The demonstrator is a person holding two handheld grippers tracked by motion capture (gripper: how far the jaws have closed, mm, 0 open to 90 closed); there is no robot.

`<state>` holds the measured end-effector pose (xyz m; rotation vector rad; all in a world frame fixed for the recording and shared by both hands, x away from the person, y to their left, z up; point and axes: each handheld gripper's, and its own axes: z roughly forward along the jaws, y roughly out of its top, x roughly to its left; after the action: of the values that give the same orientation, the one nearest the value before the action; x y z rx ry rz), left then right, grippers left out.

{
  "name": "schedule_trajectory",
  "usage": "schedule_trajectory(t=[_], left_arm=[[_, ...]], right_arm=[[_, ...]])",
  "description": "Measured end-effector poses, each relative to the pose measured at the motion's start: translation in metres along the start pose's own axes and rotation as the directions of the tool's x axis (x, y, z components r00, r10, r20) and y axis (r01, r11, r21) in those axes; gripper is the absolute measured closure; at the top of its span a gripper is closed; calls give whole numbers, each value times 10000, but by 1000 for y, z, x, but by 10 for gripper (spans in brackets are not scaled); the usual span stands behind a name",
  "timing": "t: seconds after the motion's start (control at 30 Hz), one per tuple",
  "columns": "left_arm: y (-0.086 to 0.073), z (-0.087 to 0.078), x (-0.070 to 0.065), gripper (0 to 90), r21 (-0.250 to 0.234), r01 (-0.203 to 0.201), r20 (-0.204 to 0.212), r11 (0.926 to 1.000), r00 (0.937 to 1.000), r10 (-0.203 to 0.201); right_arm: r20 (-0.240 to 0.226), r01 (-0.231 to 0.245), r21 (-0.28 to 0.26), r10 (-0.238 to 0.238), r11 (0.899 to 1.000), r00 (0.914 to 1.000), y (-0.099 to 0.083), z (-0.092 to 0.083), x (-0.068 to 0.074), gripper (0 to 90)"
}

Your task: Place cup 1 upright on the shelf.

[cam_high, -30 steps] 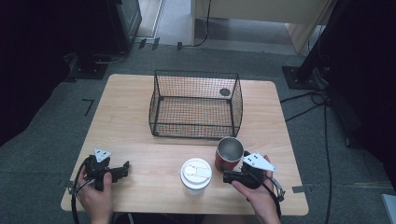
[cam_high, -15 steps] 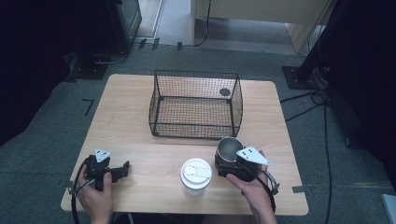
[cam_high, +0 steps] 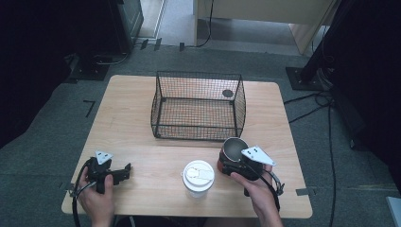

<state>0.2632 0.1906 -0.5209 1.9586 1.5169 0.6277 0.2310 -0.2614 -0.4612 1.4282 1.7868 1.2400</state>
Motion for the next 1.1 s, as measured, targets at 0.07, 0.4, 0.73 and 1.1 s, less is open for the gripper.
schedule_trajectory(t=[0.07, 0.4, 0.73, 1.1], left_arm=[[0, 0, 0, 0, -4, 5, 1, 10000, 10000, -5], [0, 0, 0, 0, -9, 13, 1, 10000, 10000, -13], [0, 0, 0, 0, -9, 10, 4, 10000, 10000, -10], [0, 0, 0, 0, -8, 15, 5, 10000, 10000, -15]], right_arm=[[70, 58, -52, -57, 10000, 10000, 2, -1, 1, 71], [97, 271, -430, -267, 9987, 9996, 19, -8, 3, 71], [109, 455, -640, -449, 9969, 9989, 36, -9, 7, 70], [64, 569, -811, -566, 9951, 9984, 56, -4, 13, 70]])
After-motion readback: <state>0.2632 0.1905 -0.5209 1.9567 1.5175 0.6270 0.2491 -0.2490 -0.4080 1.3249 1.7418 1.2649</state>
